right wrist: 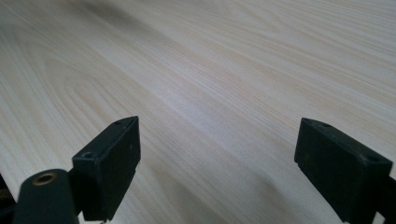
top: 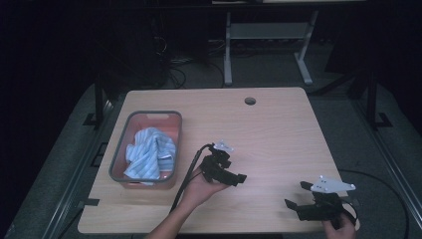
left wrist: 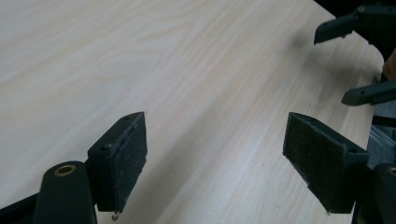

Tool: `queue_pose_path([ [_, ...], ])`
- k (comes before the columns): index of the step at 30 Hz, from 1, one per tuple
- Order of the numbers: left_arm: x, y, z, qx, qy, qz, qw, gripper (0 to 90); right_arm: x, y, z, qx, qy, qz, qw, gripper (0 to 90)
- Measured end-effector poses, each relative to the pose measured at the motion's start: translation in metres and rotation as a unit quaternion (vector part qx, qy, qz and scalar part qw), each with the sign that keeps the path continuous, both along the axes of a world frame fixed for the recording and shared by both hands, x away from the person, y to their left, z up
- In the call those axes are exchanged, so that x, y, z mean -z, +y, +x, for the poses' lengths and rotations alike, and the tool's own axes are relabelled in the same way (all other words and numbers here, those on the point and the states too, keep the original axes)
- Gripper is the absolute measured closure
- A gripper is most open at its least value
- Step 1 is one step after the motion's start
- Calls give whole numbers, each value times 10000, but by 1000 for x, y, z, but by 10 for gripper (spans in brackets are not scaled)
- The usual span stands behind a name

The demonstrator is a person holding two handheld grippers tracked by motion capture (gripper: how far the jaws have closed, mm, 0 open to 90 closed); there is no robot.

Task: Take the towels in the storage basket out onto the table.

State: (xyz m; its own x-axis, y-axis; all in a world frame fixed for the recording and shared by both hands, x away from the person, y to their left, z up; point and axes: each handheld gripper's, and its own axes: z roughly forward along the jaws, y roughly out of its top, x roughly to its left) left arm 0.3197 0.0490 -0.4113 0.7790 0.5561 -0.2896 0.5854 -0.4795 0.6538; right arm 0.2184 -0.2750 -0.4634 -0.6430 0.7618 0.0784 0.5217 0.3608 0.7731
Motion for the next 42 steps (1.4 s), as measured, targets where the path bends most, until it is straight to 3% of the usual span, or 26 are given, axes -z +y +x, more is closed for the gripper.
queue_pose_path([
  [8, -24, 7, 16, 23, -32, 140, 9999, 208, 0, 1, 1, 8, 19, -10, 10000, 137],
  [14, -35, 16, 26, -117, 38, 9, 9999, 202, -1, 0, 0, -16, -23, -29, 10000, 137],
  [21, -51, 28, 37, -197, 31, 58, 9998, 210, -1, 0, 0, -19, -23, -50, 10000, 137],
  [25, -59, 37, 43, -177, 55, 59, 9998, 209, -1, 1, 0, -26, -12, -50, 10000, 138],
  [27, -64, 47, 47, -270, 91, -43, 9996, 214, -1, 1, 0, -32, -11, -53, 10000, 138],
  [35, -72, 74, 55, -533, 118, -76, 9985, 226, -1, 1, 0, -52, -6, -72, 10000, 137],
  [42, -76, 94, 58, -716, 98, 70, 9974, 224, -1, -3, 1, -12, -22, -83, 10000, 137],
])
